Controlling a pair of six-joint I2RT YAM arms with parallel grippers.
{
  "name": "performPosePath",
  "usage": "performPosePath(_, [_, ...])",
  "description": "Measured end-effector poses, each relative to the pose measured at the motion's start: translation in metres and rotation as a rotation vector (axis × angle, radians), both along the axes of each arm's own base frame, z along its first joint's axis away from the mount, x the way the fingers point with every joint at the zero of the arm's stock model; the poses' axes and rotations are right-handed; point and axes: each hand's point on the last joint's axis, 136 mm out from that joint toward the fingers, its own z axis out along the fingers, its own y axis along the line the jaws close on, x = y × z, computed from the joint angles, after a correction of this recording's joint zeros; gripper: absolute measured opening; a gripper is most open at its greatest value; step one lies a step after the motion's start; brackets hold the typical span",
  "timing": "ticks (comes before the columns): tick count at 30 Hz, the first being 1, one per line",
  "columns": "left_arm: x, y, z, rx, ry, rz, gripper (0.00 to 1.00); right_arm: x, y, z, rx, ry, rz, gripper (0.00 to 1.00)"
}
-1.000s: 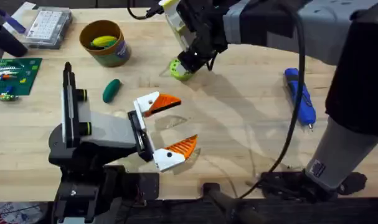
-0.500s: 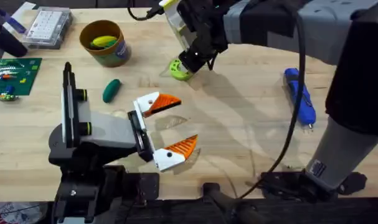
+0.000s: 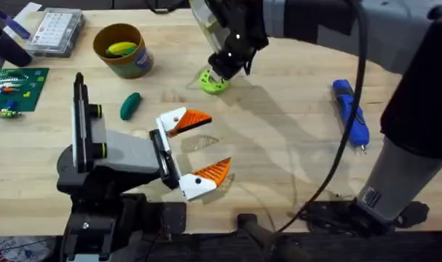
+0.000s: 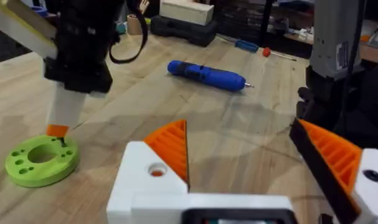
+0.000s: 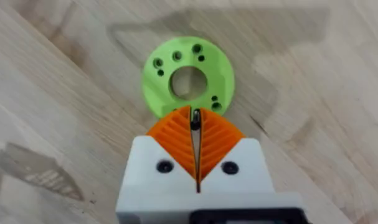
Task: Pick up the gripper from the table and insert it into the empty holder that is missing its gripper. Then pick up a screw, insert it into the mounting hole, and use the screwdriver to tighten it. Finally, clean up the table by picking up the vegetable and placing it into the bucket.
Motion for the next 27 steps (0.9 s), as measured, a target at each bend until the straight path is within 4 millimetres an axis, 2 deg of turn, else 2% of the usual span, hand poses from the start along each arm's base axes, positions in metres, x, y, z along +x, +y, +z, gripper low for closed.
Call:
performPosePath(6, [0.0,0.0,0.0,0.0,0.0,0.0,0.99,-0.003,0.007,0.019,0.0,0.0,0.016,0.004])
performPosePath(13, [0.0,0.0,0.0,0.0,0.0,0.0,0.99,-0.019,0.014,0.038,-0.007,0.009,0.048,0.004])
performPosePath(24, [0.0,0.0,0.0,0.0,0.0,0.0,0.99,-0.045,0.022,0.115,0.072,-0.089,0.097,0.004])
performPosePath(25, [0.0,0.0,0.0,0.0,-0.001,0.0,0.99,-0.053,0.025,0.131,0.095,-0.118,0.115,0.004])
performPosePath(27, [0.0,0.0,0.0,0.0,-0.001,0.0,0.99,-0.058,0.028,0.14,0.109,-0.134,0.13,0.004])
